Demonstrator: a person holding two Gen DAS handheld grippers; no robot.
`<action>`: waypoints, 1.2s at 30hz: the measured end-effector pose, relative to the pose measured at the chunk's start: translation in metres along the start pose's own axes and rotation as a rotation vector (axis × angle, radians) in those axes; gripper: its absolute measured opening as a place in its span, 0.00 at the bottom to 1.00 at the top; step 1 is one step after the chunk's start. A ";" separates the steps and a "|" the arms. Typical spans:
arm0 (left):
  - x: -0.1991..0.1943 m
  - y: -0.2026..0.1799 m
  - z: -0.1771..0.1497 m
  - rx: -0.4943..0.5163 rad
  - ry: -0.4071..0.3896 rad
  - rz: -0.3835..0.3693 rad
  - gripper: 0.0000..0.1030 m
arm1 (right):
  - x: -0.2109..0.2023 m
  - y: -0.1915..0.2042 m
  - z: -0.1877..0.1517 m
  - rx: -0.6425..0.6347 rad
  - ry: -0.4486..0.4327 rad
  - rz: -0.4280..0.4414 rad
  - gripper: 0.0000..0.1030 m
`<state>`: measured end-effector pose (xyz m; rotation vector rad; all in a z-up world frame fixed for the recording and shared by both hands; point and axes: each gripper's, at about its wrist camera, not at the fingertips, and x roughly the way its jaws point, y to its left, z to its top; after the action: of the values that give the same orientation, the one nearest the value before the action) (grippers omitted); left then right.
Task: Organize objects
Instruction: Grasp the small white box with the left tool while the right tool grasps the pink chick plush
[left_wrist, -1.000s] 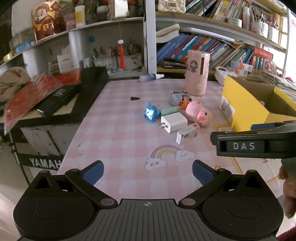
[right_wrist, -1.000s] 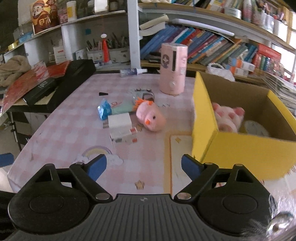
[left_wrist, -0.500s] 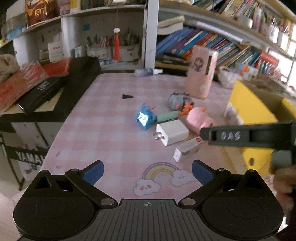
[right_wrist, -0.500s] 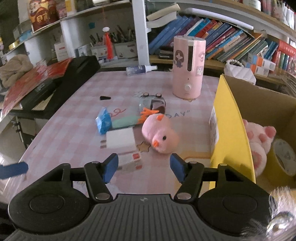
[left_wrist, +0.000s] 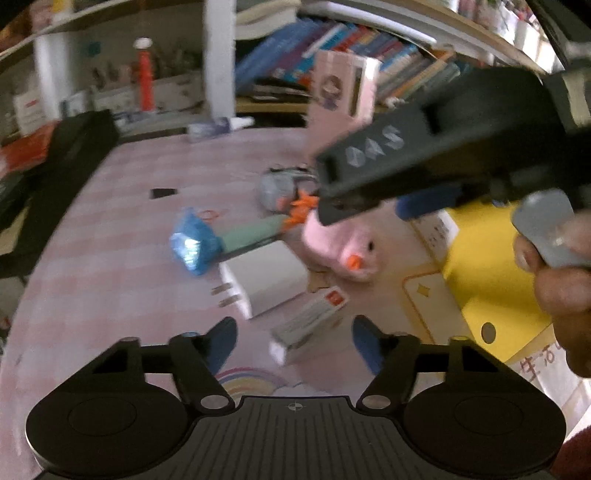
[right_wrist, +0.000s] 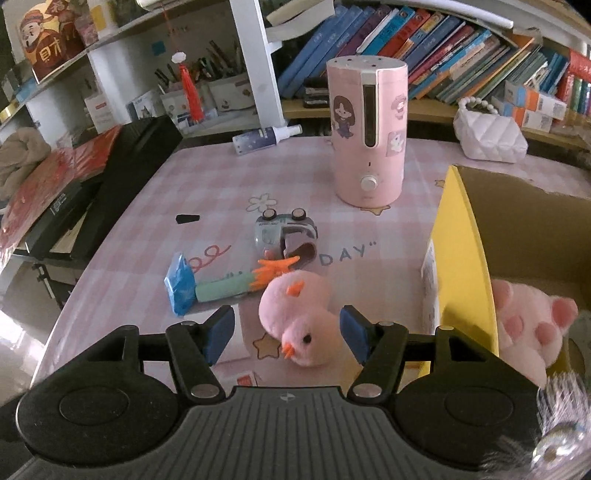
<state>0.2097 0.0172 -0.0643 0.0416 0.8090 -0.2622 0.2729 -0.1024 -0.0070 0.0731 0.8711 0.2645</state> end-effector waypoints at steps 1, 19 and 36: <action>0.004 -0.002 0.001 0.011 0.007 -0.006 0.54 | 0.002 0.000 0.002 -0.009 0.006 -0.001 0.60; 0.010 0.006 -0.003 0.002 0.038 -0.017 0.19 | 0.060 0.003 0.011 -0.031 0.098 -0.026 0.65; -0.043 0.029 -0.002 -0.091 -0.086 0.015 0.12 | -0.007 0.003 0.003 -0.029 -0.073 0.000 0.45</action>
<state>0.1870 0.0545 -0.0371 -0.0488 0.7343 -0.2117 0.2702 -0.1012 0.0000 0.0560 0.7947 0.2729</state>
